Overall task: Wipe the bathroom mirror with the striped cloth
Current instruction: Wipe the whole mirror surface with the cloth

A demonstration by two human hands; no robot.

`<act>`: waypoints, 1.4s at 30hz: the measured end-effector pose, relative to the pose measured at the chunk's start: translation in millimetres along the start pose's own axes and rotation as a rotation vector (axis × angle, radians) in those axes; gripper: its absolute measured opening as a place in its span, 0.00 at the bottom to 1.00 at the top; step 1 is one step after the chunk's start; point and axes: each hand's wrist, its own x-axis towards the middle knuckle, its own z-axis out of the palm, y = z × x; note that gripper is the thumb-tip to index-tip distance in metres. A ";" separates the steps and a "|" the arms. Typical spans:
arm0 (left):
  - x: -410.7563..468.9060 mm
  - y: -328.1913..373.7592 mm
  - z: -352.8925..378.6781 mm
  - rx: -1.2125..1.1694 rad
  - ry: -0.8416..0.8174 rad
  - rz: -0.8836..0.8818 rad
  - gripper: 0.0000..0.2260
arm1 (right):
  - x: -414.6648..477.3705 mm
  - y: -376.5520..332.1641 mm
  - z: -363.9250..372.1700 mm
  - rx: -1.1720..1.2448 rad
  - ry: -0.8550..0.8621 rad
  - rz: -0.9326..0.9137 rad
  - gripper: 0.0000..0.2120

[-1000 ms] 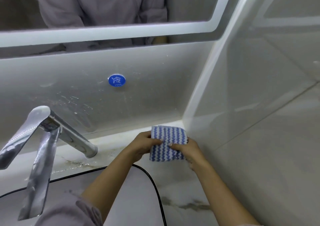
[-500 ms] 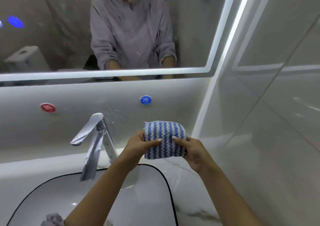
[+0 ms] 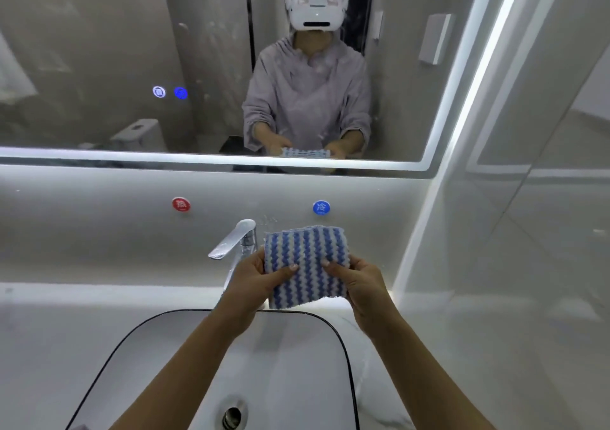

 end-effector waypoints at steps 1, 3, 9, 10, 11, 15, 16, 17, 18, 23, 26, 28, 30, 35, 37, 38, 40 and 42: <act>-4.8 3.6 -4.6 0.001 0.012 0.018 0.16 | -1.5 -0.2 6.4 -0.010 -0.009 -0.007 0.07; -14.2 9.8 -14.5 -0.004 0.035 0.039 0.18 | -4.9 -0.9 18.5 -0.029 -0.031 -0.017 0.06; -38.5 21.3 -54.1 0.008 0.088 0.066 0.13 | -23.5 1.8 60.6 -0.097 -0.091 -0.077 0.07; -42.5 23.0 -62.7 0.008 0.089 0.079 0.13 | -26.5 3.3 69.3 -0.105 -0.096 -0.090 0.07; -46.7 25.2 -72.1 0.007 0.088 0.091 0.13 | -29.8 5.2 79.2 -0.113 -0.100 -0.102 0.07; -64.5 33.8 -118.0 0.000 0.094 0.113 0.13 | -44.7 18.5 126.7 -0.138 -0.099 -0.157 0.08; -69.2 36.0 -131.6 -0.002 0.091 0.116 0.13 | -48.7 23.2 140.8 -0.139 -0.095 -0.171 0.08; -73.9 38.2 -146.0 -0.004 0.084 0.121 0.13 | -53.2 28.1 155.3 -0.141 -0.088 -0.182 0.09; -78.8 40.4 -161.4 -0.005 0.076 0.128 0.13 | -57.3 33.3 170.8 -0.144 -0.079 -0.190 0.10; -104.7 55.3 -243.8 0.024 0.026 0.157 0.13 | -79.9 57.6 250.4 -0.121 -0.063 -0.203 0.13; -118.4 64.7 -286.8 0.067 0.021 0.169 0.14 | -91.4 68.7 293.0 -0.108 -0.059 -0.209 0.13; -125.9 70.2 -310.0 0.087 0.029 0.165 0.15 | -97.6 75.1 316.9 -0.104 -0.055 -0.210 0.13; -131.4 74.1 -328.3 0.099 0.035 0.155 0.15 | -102.2 79.8 334.9 -0.098 -0.052 -0.206 0.13; -133.2 76.6 -354.1 0.123 0.083 0.135 0.16 | -101.3 89.4 361.3 -0.098 -0.094 -0.172 0.11; -131.1 76.8 -359.8 0.123 0.107 0.133 0.14 | -96.0 92.8 368.4 -0.110 -0.101 -0.164 0.11; -129.5 77.4 -361.8 0.120 0.117 0.134 0.14 | -93.1 92.8 371.3 -0.118 -0.103 -0.168 0.11; -126.1 79.1 -365.9 0.111 0.143 0.140 0.14 | -85.6 92.5 376.2 -0.132 -0.118 -0.183 0.11; -122.9 81.6 -369.6 0.107 0.161 0.142 0.15 | -77.2 92.6 380.0 -0.138 -0.136 -0.188 0.09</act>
